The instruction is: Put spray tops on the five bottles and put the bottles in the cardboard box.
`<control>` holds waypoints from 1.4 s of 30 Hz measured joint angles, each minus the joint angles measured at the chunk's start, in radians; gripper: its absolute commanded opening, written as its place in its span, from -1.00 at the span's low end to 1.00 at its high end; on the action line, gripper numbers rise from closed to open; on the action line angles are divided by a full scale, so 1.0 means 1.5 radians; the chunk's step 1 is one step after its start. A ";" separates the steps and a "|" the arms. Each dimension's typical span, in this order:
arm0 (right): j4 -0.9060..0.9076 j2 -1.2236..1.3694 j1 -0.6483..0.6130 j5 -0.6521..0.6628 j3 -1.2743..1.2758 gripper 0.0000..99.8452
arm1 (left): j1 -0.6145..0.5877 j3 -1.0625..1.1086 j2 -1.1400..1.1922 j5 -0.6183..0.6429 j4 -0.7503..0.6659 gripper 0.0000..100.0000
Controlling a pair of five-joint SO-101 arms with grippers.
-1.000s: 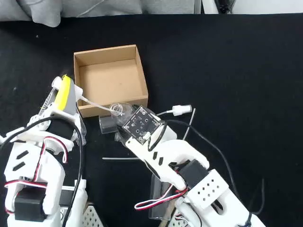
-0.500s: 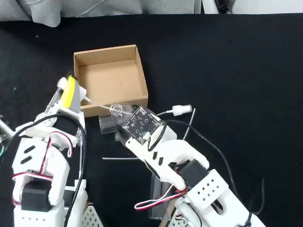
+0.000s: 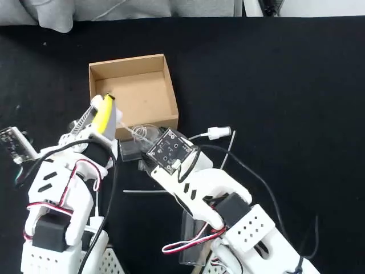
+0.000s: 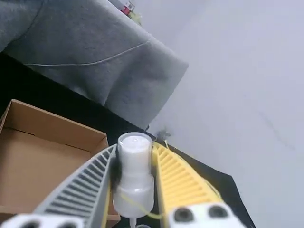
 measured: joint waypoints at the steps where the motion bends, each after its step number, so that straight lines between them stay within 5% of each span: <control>1: 0.000 0.000 0.000 0.000 0.000 -0.82 | 0.001 0.000 0.000 -0.002 0.000 -0.94; 19: 0.000 0.000 0.000 0.001 0.008 -0.82 | 0.004 0.012 0.000 -0.046 -0.001 -0.94; 29: 0.000 0.000 -0.001 -0.020 0.008 -0.82 | 0.086 0.049 0.007 -0.124 -0.004 -0.93; 42: 0.000 0.000 0.001 -0.029 0.008 -0.82 | 0.086 0.049 0.007 -0.115 -0.004 -0.67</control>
